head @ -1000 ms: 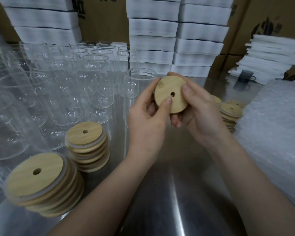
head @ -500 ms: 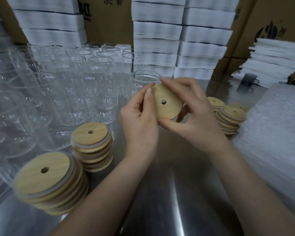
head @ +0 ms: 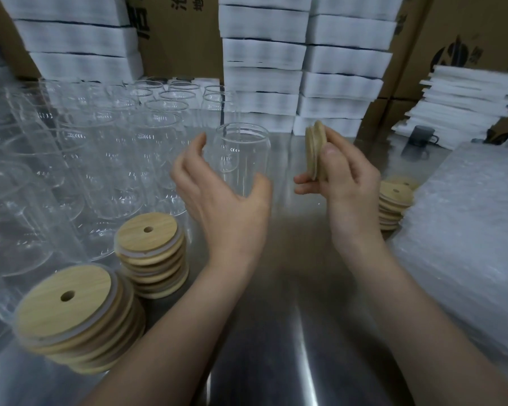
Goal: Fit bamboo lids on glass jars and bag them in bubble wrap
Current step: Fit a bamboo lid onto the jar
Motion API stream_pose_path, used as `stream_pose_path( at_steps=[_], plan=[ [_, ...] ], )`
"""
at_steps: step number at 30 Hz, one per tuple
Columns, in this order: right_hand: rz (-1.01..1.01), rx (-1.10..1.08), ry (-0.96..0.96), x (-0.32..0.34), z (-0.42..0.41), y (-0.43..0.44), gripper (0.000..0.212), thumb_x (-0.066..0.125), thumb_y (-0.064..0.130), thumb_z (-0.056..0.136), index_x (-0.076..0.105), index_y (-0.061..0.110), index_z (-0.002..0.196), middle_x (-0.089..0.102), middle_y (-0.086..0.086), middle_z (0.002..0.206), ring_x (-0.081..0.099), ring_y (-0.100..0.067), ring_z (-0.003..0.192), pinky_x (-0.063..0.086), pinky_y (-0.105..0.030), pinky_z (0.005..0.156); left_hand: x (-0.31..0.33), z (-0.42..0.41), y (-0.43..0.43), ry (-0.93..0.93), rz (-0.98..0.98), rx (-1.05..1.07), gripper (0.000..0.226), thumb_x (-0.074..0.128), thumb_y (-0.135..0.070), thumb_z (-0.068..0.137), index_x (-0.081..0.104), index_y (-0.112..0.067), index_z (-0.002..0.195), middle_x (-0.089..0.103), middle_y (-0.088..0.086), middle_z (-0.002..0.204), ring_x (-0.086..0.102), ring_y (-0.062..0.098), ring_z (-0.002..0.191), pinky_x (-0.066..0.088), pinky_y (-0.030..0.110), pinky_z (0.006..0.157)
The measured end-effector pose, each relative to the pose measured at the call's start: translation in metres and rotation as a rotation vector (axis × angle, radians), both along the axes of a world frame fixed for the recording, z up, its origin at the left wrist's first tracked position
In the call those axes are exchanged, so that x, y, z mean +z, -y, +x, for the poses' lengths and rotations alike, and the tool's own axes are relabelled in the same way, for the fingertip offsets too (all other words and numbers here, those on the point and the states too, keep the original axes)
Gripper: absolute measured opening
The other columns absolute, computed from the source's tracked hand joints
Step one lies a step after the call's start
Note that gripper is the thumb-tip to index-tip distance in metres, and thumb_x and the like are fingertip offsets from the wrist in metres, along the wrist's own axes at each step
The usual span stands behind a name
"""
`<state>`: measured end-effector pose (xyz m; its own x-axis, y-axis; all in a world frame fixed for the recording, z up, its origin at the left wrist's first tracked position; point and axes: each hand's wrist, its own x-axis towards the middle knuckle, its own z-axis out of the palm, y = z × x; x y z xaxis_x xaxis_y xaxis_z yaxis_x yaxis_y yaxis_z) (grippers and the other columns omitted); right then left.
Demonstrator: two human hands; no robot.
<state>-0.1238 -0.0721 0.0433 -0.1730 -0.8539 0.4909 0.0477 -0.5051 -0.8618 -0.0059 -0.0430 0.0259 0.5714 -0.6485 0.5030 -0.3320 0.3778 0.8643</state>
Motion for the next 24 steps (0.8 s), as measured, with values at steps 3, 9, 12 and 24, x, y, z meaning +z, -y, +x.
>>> stream_pose_path(
  at_steps=[3, 9, 12, 24],
  plan=[
    [0.112, 0.029, 0.114, -0.003, -0.003, 0.008, 0.058, 0.040, 0.038, 0.087, 0.055, 0.001, 0.130, 0.063, -0.007, 0.095, 0.066, -0.020, 0.061, 0.057, -0.031, 0.055, -0.011, -0.002, 0.010, 0.098, 0.217, -0.034, 0.106, 0.080, -0.036, 0.072, 0.013, -0.021, 0.153, 0.019, 0.007, 0.156, 0.018, 0.024, 0.146, 0.017, 0.046, 0.119],
    [0.117, 0.037, 0.000, -0.006, -0.001, 0.012, 0.058, 0.035, 0.041, 0.088, 0.051, 0.016, 0.137, 0.058, -0.009, 0.127, 0.068, -0.016, 0.081, 0.059, -0.033, 0.069, -0.029, 0.008, 0.028, 0.055, 0.303, -0.117, 0.101, 0.084, -0.023, 0.073, 0.021, -0.019, 0.151, 0.036, 0.006, 0.152, 0.034, 0.021, 0.141, 0.034, 0.046, 0.113],
    [-0.002, 0.021, -0.096, -0.006, -0.002, 0.008, 0.037, 0.035, 0.039, 0.092, 0.052, 0.042, 0.125, 0.057, 0.007, 0.130, 0.065, -0.011, 0.097, 0.057, -0.035, 0.087, -0.029, 0.005, 0.026, 0.125, 0.237, -0.103, 0.096, 0.087, -0.014, 0.068, 0.032, -0.020, 0.146, 0.044, 0.004, 0.143, 0.041, 0.021, 0.135, 0.035, 0.042, 0.112],
    [-0.163, -0.080, -0.444, -0.009, -0.004, 0.004, 0.050, 0.040, 0.026, 0.097, 0.042, 0.018, 0.146, 0.044, -0.005, 0.133, 0.038, 0.023, 0.111, 0.026, 0.001, 0.095, -0.025, -0.001, 0.016, 0.466, 0.125, -0.018, 0.094, 0.080, -0.003, 0.064, 0.038, -0.028, 0.145, 0.045, -0.001, 0.139, 0.038, 0.023, 0.131, 0.032, 0.041, 0.109]
  ],
)
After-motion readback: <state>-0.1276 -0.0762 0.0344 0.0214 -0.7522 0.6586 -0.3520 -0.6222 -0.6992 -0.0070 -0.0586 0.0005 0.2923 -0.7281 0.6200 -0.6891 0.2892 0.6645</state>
